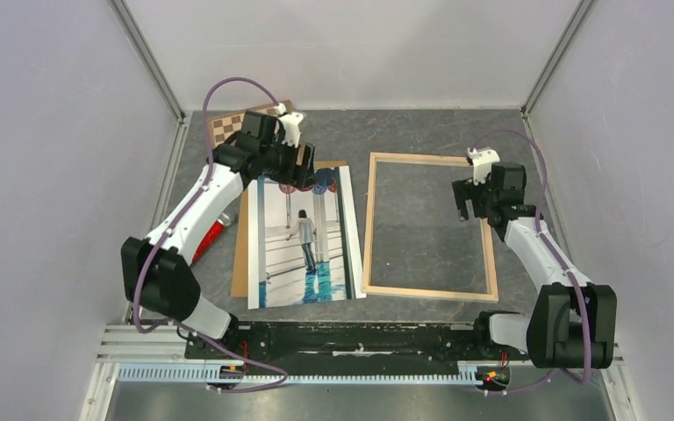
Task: Put the photo into the frame
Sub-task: Pick up the photo at the center of the board.
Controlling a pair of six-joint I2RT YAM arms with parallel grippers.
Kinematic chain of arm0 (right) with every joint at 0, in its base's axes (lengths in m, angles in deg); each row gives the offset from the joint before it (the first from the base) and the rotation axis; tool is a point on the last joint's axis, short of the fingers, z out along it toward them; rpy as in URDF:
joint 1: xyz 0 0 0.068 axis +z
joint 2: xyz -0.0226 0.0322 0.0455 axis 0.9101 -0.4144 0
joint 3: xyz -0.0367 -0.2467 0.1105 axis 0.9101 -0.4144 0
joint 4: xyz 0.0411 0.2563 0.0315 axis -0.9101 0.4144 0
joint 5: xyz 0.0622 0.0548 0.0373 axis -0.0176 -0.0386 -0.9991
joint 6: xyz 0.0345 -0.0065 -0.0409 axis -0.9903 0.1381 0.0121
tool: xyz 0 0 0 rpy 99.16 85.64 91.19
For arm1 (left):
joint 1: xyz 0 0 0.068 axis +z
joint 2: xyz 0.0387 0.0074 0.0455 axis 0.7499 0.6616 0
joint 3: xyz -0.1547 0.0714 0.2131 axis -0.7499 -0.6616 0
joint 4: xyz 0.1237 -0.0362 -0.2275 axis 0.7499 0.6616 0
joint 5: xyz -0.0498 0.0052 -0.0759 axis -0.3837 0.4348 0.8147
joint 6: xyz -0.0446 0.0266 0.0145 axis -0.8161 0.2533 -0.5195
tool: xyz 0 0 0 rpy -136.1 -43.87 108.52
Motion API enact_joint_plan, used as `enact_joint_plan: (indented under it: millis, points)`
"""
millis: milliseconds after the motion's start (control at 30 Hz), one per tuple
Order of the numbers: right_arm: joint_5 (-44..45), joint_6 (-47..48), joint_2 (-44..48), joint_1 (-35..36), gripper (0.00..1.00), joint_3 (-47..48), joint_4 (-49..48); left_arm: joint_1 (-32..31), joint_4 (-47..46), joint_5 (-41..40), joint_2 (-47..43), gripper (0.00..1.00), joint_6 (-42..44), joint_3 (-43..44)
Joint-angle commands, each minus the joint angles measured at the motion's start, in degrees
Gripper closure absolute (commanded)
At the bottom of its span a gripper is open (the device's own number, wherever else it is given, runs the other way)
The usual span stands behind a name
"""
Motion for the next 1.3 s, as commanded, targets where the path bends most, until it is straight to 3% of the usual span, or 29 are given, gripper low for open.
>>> enact_joint_plan:
  millis: [0, 167, 400, 633, 867, 1267]
  points:
    - [1.02, -1.09, 1.99, -2.61, 0.04, -4.56, -2.95, 2.05, 4.65, -10.43, -6.67, 0.18, 8.55, -5.68]
    - [-0.88, 0.01, 4.52, -2.8, 0.06, -8.28, -4.93, 5.74, 8.33, -10.21, -11.89, 0.18, 8.84, -12.13]
    - [-11.13, 1.53, 7.37, -1.56, 0.07, -8.03, -4.6, 12.79, 11.76, -7.19, -14.7, 0.18, 12.88, -18.35]
    - [-15.78, 2.52, 5.26, 11.54, 0.07, -4.6, -6.9, 22.84, 14.35, 1.77, -8.13, 0.18, 17.25, -18.48]
    - [-17.09, -0.3, -6.15, 22.94, 0.08, 4.55, -12.9, 24.64, 13.02, 5.5, -5.49, 0.19, 18.21, -19.86]
    - [-19.84, -11.29, -35.05, 28.99, 0.12, 30.91, -13.89, 24.58, 9.1, 5.79, -5.34, 0.21, 14.71, -21.31]
